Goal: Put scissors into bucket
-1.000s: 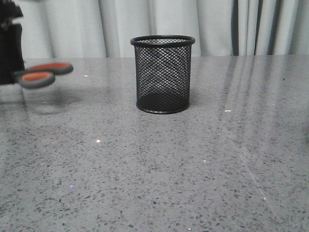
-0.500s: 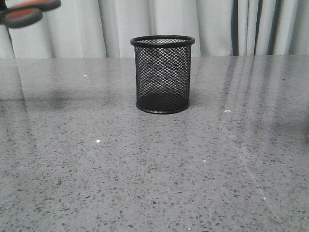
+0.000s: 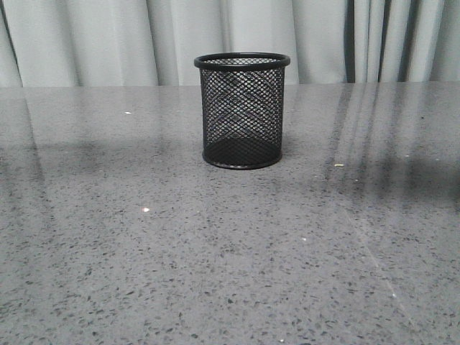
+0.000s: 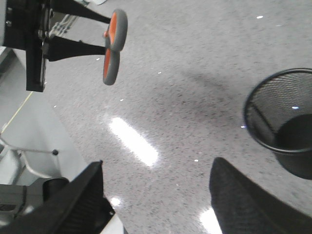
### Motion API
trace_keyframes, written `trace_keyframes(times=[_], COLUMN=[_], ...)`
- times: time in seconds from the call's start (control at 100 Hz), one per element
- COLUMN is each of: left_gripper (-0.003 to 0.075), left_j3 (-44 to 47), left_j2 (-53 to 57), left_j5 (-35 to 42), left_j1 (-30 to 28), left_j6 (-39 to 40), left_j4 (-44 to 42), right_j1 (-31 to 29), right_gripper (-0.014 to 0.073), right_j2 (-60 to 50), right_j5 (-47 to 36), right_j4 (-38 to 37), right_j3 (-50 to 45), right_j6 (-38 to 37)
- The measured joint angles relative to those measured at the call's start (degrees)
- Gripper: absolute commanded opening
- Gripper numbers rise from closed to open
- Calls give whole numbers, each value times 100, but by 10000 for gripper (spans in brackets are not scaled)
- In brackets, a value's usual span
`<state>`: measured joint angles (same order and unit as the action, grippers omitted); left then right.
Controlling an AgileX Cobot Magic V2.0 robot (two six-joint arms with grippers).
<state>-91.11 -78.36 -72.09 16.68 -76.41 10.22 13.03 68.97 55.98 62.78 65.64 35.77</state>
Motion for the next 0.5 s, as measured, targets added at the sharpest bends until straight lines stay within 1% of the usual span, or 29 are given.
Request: trace_keyframes(times=[0.14,0.26,0.5], left_gripper=[139,139,139], left_j3=[-99,-125,-125], left_j2=[23,23,23], left_j5=[-3,-12,-25], left_j1=[147,241,332], left_j6=[11,11,19], left_j4=[33,46,82], right_j1=[534,864,1110], right_gripper=[426,426,426], right_j2=[365,672,1308], right_j5=[-336,-627,-854], right_j4=[225,363,707], right_j3=[197,423,805], right_j6=[120,163,176])
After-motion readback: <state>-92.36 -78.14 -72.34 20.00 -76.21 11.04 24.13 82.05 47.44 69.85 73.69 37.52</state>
